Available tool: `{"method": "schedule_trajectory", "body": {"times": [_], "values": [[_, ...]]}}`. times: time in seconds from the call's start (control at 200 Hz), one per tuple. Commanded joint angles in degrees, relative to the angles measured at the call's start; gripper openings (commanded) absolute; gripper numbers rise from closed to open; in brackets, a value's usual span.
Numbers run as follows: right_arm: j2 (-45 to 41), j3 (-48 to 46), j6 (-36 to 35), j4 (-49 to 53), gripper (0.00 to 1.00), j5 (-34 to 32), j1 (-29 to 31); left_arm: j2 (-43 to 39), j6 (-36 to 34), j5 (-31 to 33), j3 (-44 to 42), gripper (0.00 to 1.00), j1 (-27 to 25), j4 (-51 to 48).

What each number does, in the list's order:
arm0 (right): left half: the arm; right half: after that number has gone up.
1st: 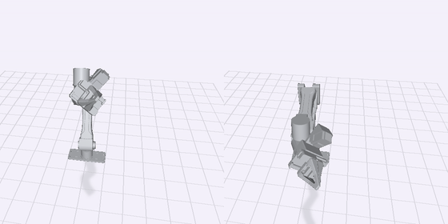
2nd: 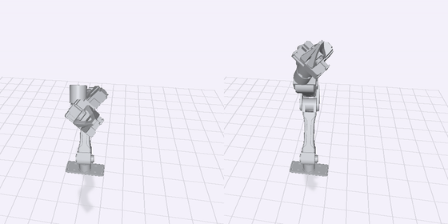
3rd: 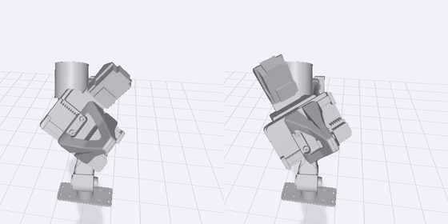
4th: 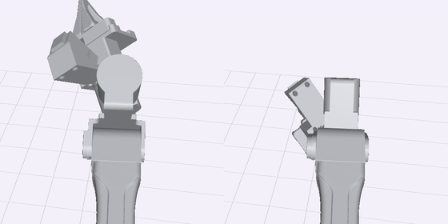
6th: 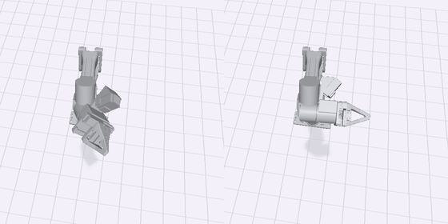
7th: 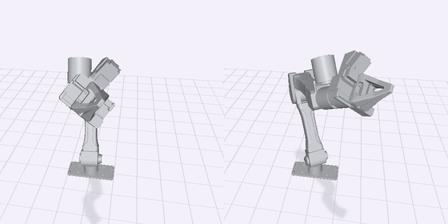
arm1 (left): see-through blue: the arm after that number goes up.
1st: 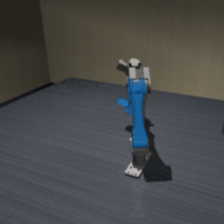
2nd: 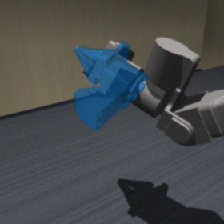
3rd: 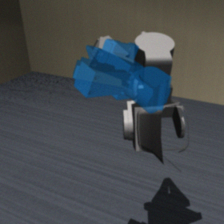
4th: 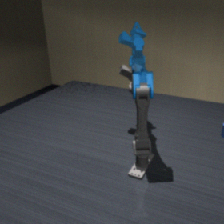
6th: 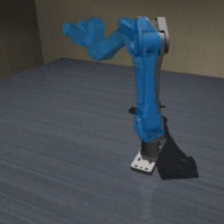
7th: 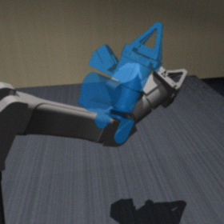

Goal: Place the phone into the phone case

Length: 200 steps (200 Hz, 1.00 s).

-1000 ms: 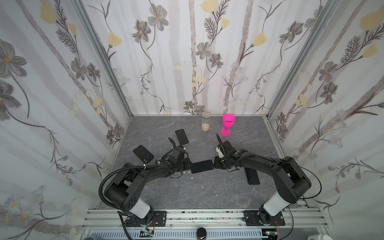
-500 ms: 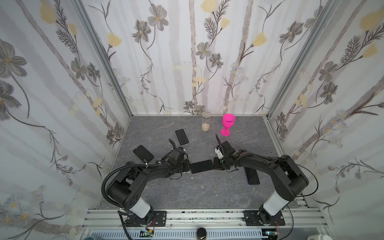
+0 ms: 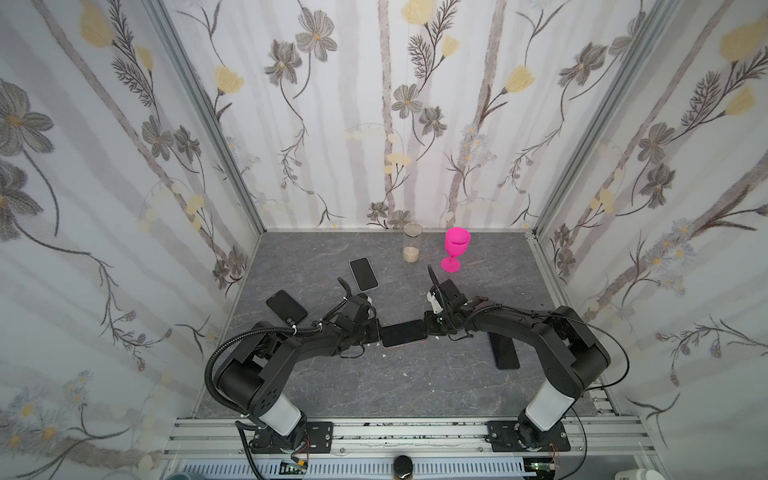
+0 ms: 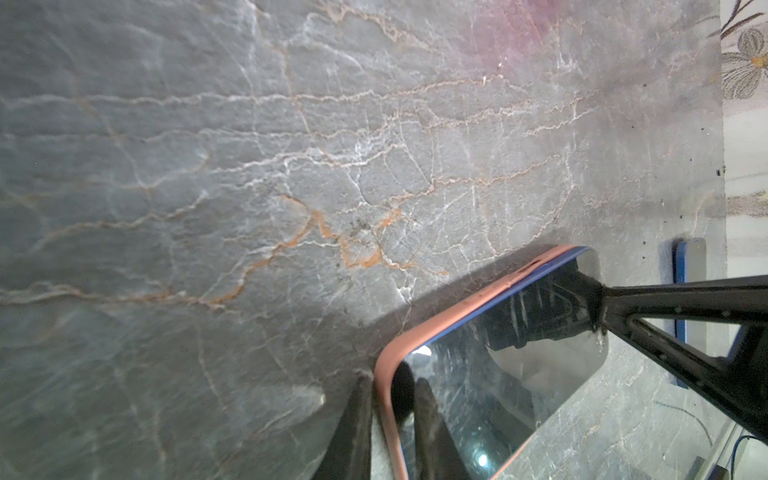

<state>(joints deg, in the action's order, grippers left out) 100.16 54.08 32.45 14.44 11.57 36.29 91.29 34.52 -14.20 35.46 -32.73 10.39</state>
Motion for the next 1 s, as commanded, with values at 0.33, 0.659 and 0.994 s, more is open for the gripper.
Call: {"method": "schedule_trajectory", "body": {"times": [0.33,0.659,0.994], "values": [[0.9,1.5,-1.4,10.1,0.05,0.4,1.6,-0.3,-0.1,1.3,-0.1,0.18,0.0,-3.6],[-2.6,5.5,-1.4,11.7,0.12,0.5,1.6,-1.1,0.1,1.9,-0.1,0.18,0.0,-4.2],[-3.1,3.1,-1.4,12.3,0.14,1.2,2.1,-1.3,0.2,1.2,0.0,0.18,0.0,-4.2]]}}
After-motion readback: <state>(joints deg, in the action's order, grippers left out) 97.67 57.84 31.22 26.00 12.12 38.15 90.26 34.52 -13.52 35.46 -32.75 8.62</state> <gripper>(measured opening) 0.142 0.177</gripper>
